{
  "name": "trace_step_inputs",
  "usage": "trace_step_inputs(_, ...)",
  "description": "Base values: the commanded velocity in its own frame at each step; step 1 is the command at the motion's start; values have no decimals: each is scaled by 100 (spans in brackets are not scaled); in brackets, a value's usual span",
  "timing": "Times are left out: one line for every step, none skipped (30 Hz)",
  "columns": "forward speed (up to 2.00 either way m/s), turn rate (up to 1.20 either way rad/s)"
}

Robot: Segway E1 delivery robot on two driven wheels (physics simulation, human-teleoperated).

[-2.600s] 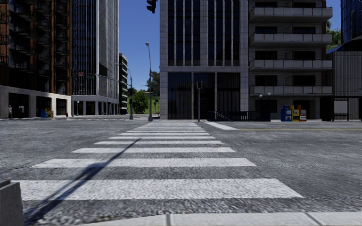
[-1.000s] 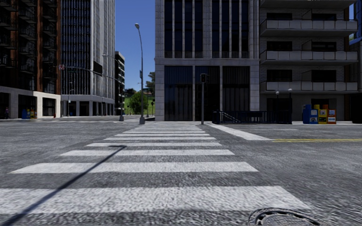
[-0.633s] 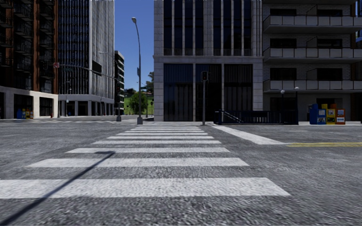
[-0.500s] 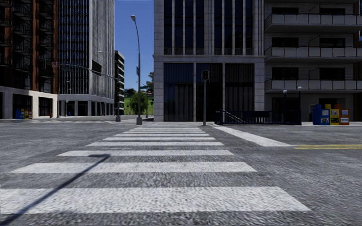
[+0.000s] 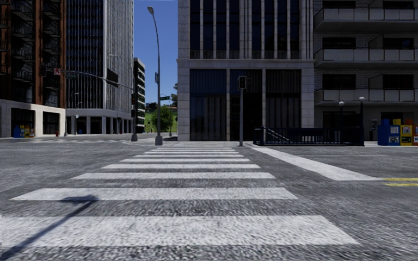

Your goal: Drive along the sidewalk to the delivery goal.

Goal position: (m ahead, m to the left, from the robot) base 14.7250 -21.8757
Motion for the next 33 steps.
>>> trace_step_inputs(200, 0)
trace_step_inputs(200, 0)
trace_step_inputs(200, 0)
trace_step_inputs(200, 0)
trace_step_inputs(200, 0)
trace_step_inputs(200, 0)
trace_step_inputs(200, 0)
trace_step_inputs(200, 0)
trace_step_inputs(200, 0)
trace_step_inputs(200, 0)
trace_step_inputs(200, 0)
trace_step_inputs(200, 0)
trace_step_inputs(200, 0)
trace_step_inputs(200, 0)
trace_step_inputs(200, 0)
trace_step_inputs(200, 0)
trace_step_inputs(200, 0)
trace_step_inputs(200, 0)
trace_step_inputs(200, 0)
trace_step_inputs(200, 0)
trace_step_inputs(200, 0)
trace_step_inputs(200, 0)
trace_step_inputs(200, 0)
trace_step_inputs(200, 0)
trace_step_inputs(200, 0)
trace_step_inputs(200, 0)
trace_step_inputs(200, 0)
trace_step_inputs(200, 0)
trace_step_inputs(200, 0)
trace_step_inputs(200, 0)
trace_step_inputs(200, 0)
trace_step_inputs(200, 0)
trace_step_inputs(200, 0)
